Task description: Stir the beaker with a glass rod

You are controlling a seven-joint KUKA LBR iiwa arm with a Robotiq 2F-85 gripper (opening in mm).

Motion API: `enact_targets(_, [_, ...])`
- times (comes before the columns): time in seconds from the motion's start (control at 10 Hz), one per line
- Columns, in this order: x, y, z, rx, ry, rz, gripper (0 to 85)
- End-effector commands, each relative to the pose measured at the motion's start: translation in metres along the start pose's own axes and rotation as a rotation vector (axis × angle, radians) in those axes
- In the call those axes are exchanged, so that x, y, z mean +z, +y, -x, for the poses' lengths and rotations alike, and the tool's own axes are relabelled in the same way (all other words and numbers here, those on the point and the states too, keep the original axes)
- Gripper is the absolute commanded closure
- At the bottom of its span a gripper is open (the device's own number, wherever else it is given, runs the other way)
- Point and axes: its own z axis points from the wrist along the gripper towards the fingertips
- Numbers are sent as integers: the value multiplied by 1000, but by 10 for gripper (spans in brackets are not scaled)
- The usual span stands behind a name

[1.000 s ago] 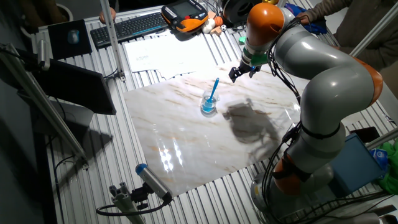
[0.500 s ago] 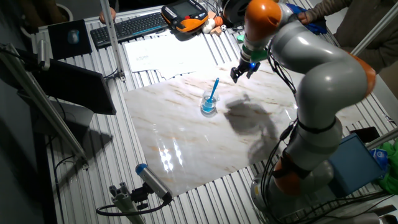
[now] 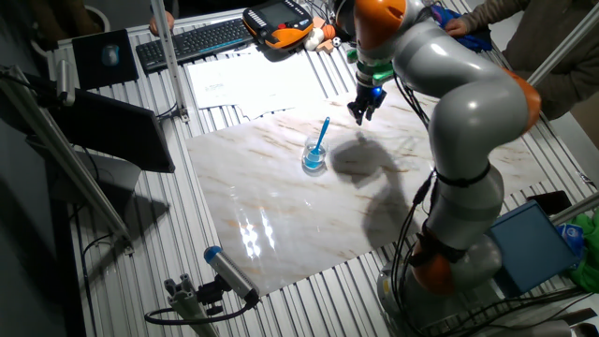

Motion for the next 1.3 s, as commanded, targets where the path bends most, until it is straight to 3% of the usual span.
enact_targets(0.0, [0,0,0,5,0,0,850])
enact_targets(0.9, [0,0,0,50,-10,-2,850])
enact_targets(1.0, [0,0,0,49,-24,-3,850])
enact_targets(1.1, [0,0,0,58,-71,6,850])
enact_targets(1.2, [0,0,0,59,-113,32,850])
